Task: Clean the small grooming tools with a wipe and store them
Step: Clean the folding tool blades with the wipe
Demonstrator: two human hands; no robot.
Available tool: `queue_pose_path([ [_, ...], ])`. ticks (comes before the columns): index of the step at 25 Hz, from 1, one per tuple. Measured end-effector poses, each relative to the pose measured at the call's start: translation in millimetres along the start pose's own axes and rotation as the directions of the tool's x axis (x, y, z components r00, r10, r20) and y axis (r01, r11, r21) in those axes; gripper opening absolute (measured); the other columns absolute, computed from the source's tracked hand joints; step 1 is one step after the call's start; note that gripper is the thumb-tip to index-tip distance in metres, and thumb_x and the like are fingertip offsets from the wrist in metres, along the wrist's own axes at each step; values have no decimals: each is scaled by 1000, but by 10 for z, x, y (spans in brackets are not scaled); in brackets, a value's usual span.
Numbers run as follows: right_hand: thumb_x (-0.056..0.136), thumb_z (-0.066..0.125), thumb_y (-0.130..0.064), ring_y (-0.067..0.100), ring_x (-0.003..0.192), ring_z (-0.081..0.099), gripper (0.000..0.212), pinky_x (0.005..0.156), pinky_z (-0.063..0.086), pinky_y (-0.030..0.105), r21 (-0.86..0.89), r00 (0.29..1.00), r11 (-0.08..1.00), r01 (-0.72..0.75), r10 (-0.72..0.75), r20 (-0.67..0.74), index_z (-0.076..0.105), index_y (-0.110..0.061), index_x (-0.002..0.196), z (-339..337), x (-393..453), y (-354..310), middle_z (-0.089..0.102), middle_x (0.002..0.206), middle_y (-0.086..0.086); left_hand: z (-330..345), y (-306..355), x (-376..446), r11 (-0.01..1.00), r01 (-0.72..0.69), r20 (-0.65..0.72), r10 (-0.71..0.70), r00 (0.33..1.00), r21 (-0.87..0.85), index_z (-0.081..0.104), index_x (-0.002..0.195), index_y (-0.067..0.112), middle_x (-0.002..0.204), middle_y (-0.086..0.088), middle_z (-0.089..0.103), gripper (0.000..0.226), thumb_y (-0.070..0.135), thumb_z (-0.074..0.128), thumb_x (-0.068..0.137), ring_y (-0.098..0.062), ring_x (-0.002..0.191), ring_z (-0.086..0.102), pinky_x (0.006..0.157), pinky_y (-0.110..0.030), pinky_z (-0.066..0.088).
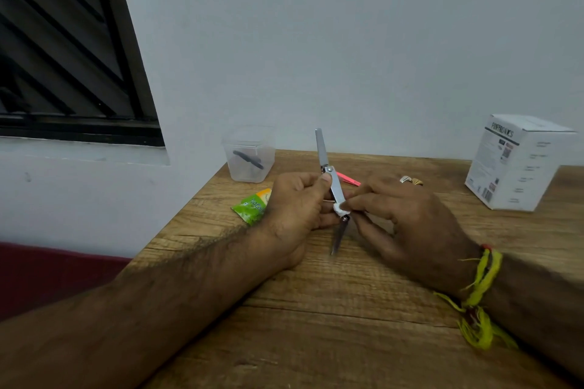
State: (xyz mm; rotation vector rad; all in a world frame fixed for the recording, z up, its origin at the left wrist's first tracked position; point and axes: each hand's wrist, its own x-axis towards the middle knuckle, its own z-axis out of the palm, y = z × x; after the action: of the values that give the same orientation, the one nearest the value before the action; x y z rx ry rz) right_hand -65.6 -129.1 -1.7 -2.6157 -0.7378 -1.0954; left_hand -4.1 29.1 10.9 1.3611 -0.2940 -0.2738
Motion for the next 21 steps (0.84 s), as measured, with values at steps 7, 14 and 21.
queue_pose_path([
  [7, 88, 65, -16, 17, 87, 64, 18, 73, 51, 35, 12, 1000, 1000, 10, -10, -16, 76, -12, 101, -3, 9, 0, 70, 96, -1, -8, 31, 25, 999, -3, -25, 1, 1000, -42, 68, 95, 1, 74, -9, 74, 24, 16, 51, 103, -12, 54, 69, 49, -22, 55],
  [14, 89, 62, -20, 18, 87, 64, 19, 70, 52, 38, -19, 999, 999, 33, -33, 1, 75, -13, 101, -22, 17, -19, 70, 96, -2, -15, 28, 24, 999, -15, -27, 14, 1000, -41, 68, 103, -5, 85, -17, 76, 25, 14, 51, 103, -16, 62, 72, 53, -25, 57],
  [21, 86, 67, -11, 13, 71, 58, 14, 63, 50, 38, 42, 969, 994, -96, 103, -225, 75, -9, 97, -52, 19, -11, 64, 81, -2, -61, 57, 58, 999, -46, -31, 46, 998, -11, 64, 111, -2, 90, -15, 77, 16, 2, 60, 96, -26, 81, 77, 70, -35, 63],
])
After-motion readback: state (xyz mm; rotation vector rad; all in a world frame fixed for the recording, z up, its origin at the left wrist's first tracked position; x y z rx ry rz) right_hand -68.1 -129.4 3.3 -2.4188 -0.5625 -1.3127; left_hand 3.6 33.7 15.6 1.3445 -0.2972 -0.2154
